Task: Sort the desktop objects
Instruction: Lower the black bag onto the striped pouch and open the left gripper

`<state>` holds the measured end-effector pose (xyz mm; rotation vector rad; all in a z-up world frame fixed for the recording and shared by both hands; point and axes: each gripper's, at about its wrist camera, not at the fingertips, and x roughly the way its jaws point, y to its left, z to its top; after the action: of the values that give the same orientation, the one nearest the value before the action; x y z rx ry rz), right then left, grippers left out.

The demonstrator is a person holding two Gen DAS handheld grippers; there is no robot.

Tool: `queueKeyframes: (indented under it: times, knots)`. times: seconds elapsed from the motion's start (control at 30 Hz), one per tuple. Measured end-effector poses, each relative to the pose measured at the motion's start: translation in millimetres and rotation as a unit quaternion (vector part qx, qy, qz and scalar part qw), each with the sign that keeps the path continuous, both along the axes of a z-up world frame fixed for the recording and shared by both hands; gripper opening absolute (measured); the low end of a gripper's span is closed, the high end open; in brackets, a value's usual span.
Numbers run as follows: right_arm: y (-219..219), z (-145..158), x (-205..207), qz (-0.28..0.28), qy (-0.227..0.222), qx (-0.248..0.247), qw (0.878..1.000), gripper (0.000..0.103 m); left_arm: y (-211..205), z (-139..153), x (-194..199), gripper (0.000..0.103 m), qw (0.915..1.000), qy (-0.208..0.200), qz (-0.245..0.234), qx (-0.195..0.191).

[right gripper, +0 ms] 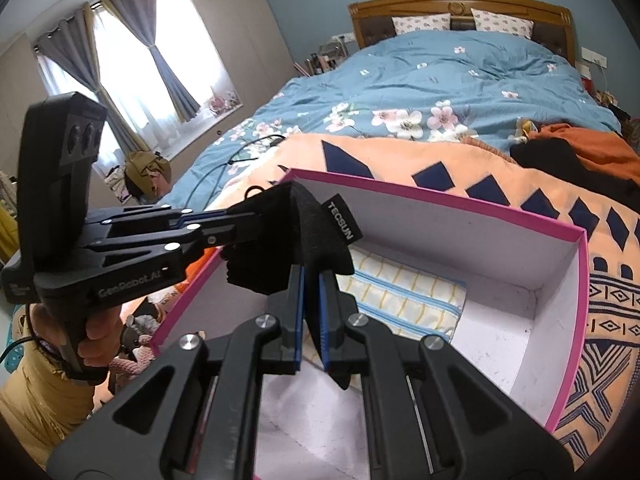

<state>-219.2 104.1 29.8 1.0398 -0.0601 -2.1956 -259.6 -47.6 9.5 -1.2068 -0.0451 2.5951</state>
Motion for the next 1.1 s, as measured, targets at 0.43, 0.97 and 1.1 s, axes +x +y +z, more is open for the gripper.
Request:
queueKeyframes:
  times: [0.43,0.97,1.1]
  knots:
    - [-8.2,-20.9,-23.2,-0.016,-0.035,0.041,0.998,0.008,-6.1,-20.1,-14.5,0.007,0.9995,-0.026,0.016,-0.011]
    - [6.8,-45.4,-55.6,-0.078,-0.094,0.08,0.989,0.027,-10.6,-31.9,-19.8,0.009,0.9982,-0.041,0.038,-0.023]
    - [14.6,-43.0,-53.6,-0.086,-0.091,0.071,0.99,0.03,-13.7,-31.1,-14.7,0.019,0.9984,-0.041,0.037,-0.014]
